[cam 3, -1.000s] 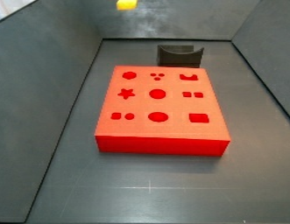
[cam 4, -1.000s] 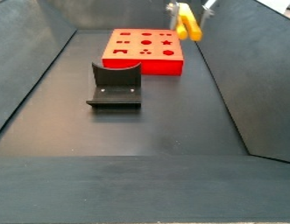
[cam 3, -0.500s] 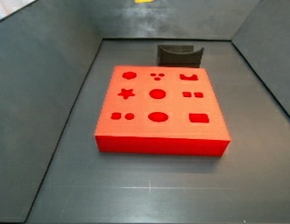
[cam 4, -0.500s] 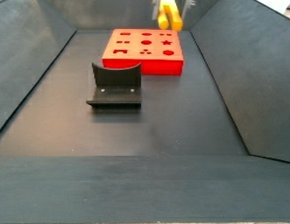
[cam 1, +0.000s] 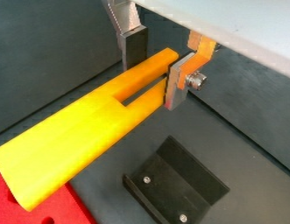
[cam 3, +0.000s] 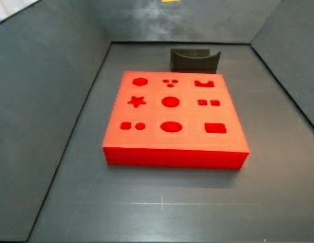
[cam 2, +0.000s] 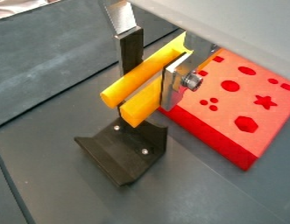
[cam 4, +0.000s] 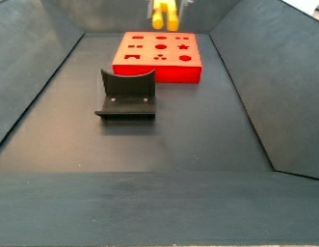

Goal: Pick up the square-circle object. Move up. Rotate the square-circle object. Place the square-circle object on the fixture. Regrasp the square-circle object. Move to above the board. Insert the square-circle object.
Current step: Place the square-circle object on the fixture.

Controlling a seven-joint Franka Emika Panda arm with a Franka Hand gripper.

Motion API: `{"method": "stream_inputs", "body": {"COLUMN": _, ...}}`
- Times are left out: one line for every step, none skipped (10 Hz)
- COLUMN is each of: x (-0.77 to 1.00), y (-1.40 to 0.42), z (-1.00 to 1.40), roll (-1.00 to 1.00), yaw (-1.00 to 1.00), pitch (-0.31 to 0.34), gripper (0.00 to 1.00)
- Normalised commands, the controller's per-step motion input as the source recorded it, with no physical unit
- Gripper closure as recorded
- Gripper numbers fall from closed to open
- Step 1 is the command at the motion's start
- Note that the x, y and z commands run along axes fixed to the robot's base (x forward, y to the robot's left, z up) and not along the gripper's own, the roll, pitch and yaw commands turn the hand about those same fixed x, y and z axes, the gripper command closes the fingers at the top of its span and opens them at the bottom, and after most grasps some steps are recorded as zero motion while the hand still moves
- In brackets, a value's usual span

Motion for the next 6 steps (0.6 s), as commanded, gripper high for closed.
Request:
{"method": "stream_inputs", "body": {"x": 0.70, "y": 0.00, "z": 0.01, "roll": -0.13, "yaw": 0.01, "pitch": 0.131, "gripper": 1.00}}
{"method": "stream_inputs", "body": {"x": 0.58, "y": 0.00, "z": 0.01, "roll": -0.13, "yaw": 0.01, "pitch": 0.127, "gripper": 1.00}}
{"method": "stream_inputs", "body": {"x": 1.00, "y": 0.24, "z": -0.38, "roll": -1.00, "yaw": 0.04, "pitch": 0.312, "gripper": 1.00}}
{"method": "stream_inputs", "body": {"x": 0.94, "y": 0.24, "z": -0.35, "roll": -1.00, "yaw": 0.03, "pitch": 0.308, "gripper": 1.00}}
{"method": "stream_inputs", "body": {"x": 0.90, "y": 0.19, "z": -0.22, "roll": -1.00, "yaw": -0.01, "pitch": 0.296, "gripper": 1.00}}
{"method": "stream_inputs", "body": {"x": 0.83, "y": 0.12, "z": -0.10, "roll": -1.00, "yaw": -0.03, "pitch": 0.298, "gripper": 1.00}}
